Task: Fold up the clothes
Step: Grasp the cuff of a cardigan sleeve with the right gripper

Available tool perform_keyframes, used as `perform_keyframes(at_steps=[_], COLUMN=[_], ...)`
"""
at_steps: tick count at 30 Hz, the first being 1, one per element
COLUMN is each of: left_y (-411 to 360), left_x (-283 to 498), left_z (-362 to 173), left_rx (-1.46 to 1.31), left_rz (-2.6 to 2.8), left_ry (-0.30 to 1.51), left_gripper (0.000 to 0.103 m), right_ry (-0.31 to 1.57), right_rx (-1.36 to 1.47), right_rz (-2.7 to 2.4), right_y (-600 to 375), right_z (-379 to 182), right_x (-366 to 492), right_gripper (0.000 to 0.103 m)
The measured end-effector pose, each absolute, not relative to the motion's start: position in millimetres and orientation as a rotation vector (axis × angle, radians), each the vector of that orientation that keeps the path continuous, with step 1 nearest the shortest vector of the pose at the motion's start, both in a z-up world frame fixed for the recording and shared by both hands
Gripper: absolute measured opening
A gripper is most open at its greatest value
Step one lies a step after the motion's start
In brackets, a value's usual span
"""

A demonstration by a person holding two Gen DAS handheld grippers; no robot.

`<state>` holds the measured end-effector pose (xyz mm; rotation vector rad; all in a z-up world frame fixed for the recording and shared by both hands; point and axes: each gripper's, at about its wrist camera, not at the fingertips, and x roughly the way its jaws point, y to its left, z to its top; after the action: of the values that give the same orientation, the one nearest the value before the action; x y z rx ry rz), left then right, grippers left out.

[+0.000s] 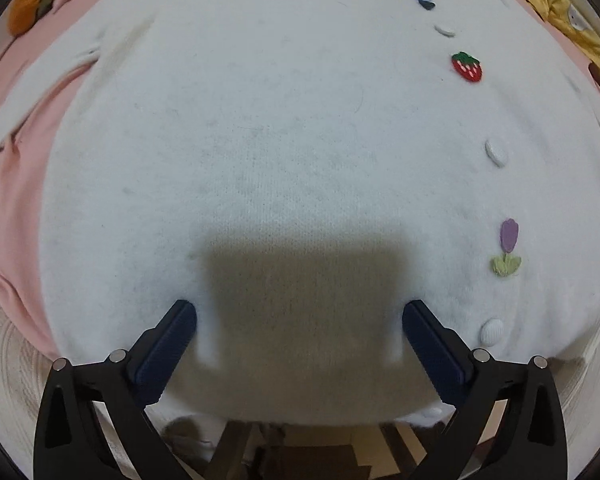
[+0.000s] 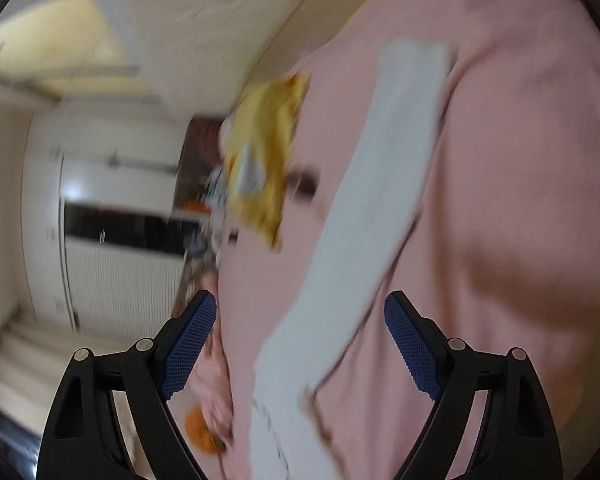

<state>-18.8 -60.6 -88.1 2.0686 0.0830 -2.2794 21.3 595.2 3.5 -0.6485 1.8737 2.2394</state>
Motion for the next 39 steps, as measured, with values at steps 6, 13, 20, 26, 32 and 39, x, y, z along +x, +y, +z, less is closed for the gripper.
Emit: perform_keyframes(at_steps=[6,13,20,26,32,39], left_y=[-59,-55,-52,-51,-49,-52], left_x=[-18,-21,-20,-16,-11,-2], left_z=[-89,-92,-95,-96,-98,-84], left_rx=[2.068,2.084,2.098,2.085,2.079,2.052], left_rz=[-2.263,-2.216,-2.203,-2.228,-2.248,-2.333], left_ry=[0.087,0.081,0.087,0.095,0.103,0.215], left_gripper=[0.103,0.103,0.103,0.103,0.103,0.103], right_ry=[1.868,1.735,1.618,1.676,1.449,1.275], right_rx=[-0.603,-0.749,-0.792,-0.723,-0.786,-0.933], right_rz=[2.16,2.158,2.127,2.128,2.348,2.573], right_y=[658,681,682,687,651,557], right_z=[-25,-35,-35,-51,30,91], right_x=[-4,-51,-69,-48,-78,-127], right_gripper=[0.086,0.086,0.054,0.014,0.015,0.015])
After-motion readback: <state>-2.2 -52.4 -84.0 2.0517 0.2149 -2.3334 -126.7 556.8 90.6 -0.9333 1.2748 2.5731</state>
